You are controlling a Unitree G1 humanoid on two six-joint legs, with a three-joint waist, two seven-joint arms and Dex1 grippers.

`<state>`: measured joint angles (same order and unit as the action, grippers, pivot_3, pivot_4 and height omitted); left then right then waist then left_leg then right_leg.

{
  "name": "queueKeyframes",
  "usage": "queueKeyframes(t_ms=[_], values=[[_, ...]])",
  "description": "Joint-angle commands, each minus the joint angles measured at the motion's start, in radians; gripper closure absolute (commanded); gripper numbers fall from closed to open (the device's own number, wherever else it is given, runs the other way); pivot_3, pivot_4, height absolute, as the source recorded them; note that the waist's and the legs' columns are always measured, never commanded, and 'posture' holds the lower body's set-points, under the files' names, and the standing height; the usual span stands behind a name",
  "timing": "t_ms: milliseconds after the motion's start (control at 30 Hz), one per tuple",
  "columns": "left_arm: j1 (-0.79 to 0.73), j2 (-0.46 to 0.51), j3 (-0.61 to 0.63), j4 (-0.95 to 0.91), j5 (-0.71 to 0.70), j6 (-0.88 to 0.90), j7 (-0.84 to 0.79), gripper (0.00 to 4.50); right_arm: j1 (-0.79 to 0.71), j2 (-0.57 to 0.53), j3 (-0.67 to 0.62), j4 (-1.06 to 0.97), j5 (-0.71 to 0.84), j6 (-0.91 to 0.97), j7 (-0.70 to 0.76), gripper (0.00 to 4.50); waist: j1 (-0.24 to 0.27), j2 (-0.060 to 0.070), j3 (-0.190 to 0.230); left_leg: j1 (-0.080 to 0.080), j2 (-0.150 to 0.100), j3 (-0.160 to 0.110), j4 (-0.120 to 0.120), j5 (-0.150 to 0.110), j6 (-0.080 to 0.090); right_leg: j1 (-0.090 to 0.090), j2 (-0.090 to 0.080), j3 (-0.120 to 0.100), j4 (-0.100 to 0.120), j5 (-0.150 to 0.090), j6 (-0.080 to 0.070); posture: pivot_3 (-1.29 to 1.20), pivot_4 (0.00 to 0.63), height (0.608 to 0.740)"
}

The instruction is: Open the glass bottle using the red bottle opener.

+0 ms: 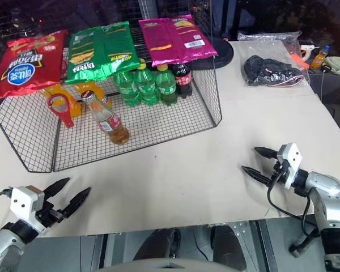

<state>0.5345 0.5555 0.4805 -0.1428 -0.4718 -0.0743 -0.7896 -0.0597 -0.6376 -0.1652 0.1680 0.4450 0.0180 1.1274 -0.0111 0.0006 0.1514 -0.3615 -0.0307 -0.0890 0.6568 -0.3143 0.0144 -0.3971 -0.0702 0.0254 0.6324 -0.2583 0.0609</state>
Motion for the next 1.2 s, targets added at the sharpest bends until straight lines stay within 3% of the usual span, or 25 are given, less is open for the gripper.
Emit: queueKeyframes(t_ms=[33, 833, 1067, 1200], values=[[0.001, -0.005, 0.017, -0.017, -0.005, -0.003, 0.002, 0.76, -0.002, -0.006, -0.021, -0.011, 0.009, -0.023, 0.014, 0.07, 0.0, 0.0, 0.0, 0.0, 0.0, 0.0, 0.0, 0.0, 0.0, 0.0, 0.0, 0.0, 0.0, 0.0, 0.0, 0.0, 0.15, 0.74], [-0.06, -0.023, 0.029, -0.074, -0.015, 0.066, 0.059, 0.76, -0.028, 0.036, 0.008, -0.012, -0.011, -0.052, 0.013, 0.07, 0.0, 0.0, 0.0, 0.0, 0.0, 0.001, 0.012, 0.0, 0.0, 0.0, 0.0, 0.001, 0.011, 0.0, 0.0, 0.0, 0.15, 0.74], [-0.187, -0.009, 0.055, -0.051, 0.008, 0.071, 0.152, 0.76, -0.03, 0.077, 0.05, -0.143, 0.021, 0.007, -0.006, 0.07, 0.0, 0.0, 0.0, 0.0, 0.0, 0.0, 0.012, 0.0, 0.0, 0.0, 0.0, 0.001, 0.012, 0.0, 0.0, 0.0, 0.15, 0.74], [-0.336, 0.009, 0.072, -0.012, 0.049, 0.063, 0.245, 0.76, -0.035, 0.115, 0.106, -0.298, 0.068, 0.091, -0.033, 0.07, 0.001, 0.0, 0.0, 0.0, 0.0, -0.001, 0.012, 0.0, 0.0, 0.0, 0.0, 0.0, 0.012, 0.0, 0.0, 0.0, 0.15, 0.74]])
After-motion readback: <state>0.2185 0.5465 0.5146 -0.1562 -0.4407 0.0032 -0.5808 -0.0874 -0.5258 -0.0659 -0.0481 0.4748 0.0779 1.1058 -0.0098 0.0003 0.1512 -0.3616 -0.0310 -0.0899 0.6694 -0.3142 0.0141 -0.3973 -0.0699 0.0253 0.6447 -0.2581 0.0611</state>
